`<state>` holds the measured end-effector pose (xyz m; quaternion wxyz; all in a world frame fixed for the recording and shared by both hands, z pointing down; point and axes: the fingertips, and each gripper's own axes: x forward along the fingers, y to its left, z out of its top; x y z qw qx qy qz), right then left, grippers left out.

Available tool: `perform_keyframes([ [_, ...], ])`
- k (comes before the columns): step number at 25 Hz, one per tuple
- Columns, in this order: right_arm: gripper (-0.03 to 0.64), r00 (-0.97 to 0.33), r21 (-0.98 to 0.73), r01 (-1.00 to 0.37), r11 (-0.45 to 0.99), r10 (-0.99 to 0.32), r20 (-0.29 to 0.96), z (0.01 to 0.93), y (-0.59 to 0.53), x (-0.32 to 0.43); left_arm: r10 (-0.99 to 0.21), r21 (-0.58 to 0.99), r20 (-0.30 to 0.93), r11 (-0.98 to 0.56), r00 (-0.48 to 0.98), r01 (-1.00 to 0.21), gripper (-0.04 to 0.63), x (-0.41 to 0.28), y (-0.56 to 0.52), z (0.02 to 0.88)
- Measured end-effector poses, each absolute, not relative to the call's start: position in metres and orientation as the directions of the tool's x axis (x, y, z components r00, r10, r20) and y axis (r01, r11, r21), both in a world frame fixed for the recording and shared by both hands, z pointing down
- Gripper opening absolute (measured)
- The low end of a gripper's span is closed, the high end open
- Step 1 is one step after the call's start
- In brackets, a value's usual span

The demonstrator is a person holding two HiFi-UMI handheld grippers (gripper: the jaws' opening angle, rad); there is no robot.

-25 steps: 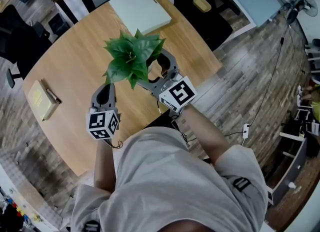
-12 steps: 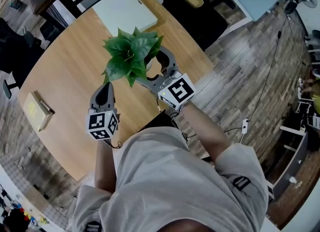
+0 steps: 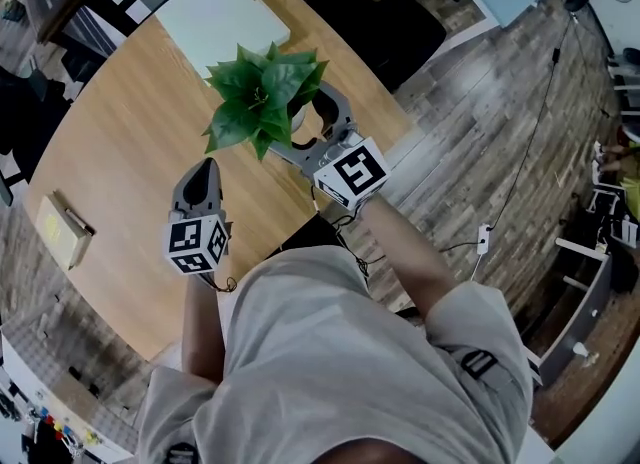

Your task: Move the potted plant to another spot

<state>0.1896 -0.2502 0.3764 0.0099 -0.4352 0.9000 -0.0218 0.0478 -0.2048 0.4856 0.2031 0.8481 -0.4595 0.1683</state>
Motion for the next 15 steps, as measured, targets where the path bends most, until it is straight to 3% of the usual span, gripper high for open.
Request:
perform_keyframes([
  [15, 0.453, -0.675, -0.069, -0.738, 0.672, -0.734, 0.072, 0.424, -0.273, 0.198, -0.714, 0.198, 0.534, -0.415, 0.453, -0.888, 0.012, 0.051, -0.206, 0.519],
])
